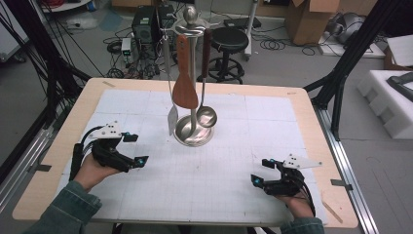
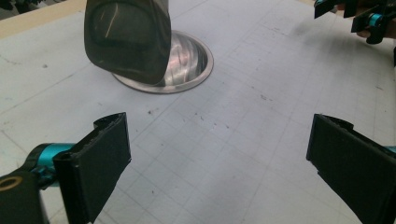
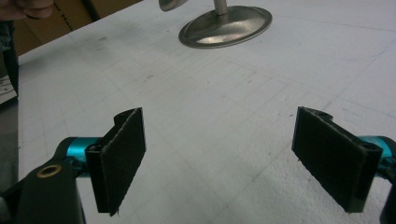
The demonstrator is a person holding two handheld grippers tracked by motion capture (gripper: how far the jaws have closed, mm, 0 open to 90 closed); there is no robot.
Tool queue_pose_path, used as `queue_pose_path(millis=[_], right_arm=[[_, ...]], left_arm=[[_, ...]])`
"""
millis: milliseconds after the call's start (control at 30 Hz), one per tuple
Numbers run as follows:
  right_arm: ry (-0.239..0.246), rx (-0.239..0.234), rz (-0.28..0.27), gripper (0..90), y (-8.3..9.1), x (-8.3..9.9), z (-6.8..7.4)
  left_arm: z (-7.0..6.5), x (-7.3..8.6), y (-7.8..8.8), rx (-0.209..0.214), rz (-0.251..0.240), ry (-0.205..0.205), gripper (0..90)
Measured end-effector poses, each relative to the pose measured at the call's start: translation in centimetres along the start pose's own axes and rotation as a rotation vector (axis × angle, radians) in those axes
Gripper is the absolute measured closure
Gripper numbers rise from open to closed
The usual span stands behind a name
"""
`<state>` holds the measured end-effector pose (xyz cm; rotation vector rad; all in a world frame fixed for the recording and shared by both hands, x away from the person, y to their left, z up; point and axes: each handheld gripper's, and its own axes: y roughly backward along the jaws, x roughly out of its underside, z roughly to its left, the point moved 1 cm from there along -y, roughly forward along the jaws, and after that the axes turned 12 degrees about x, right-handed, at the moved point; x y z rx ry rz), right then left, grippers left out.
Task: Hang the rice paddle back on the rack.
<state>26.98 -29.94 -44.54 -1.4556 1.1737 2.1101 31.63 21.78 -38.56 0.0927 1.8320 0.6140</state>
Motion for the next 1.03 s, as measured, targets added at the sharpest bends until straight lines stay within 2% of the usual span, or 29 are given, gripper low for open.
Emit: queue_pose_path(millis=[233,633,867,1033], right_arm=[[0.001,0.005,-0.006,17.0,0.1,0.0,0.0],[-0.01,0.021,-0.023,16.9,0.7,-0.1,-0.2],[-0.009,0.031,-0.028,16.9,1.1,0.0,-0.2],[-0.001,0.034,-0.027,16.8,1.2,0.0,-0.2]], left_arm=[[-0.1,1.0,0.0,-0.004,-0.008,0.016,6.1],[-0.8,1.5,0.1,-0.017,0.004,0.005,5.9],[-1.2,3.1,0.1,-0.019,-0.003,0.027,5.9],[-1.4,3.9,0.1,-0.025,0.005,0.023,5.9]])
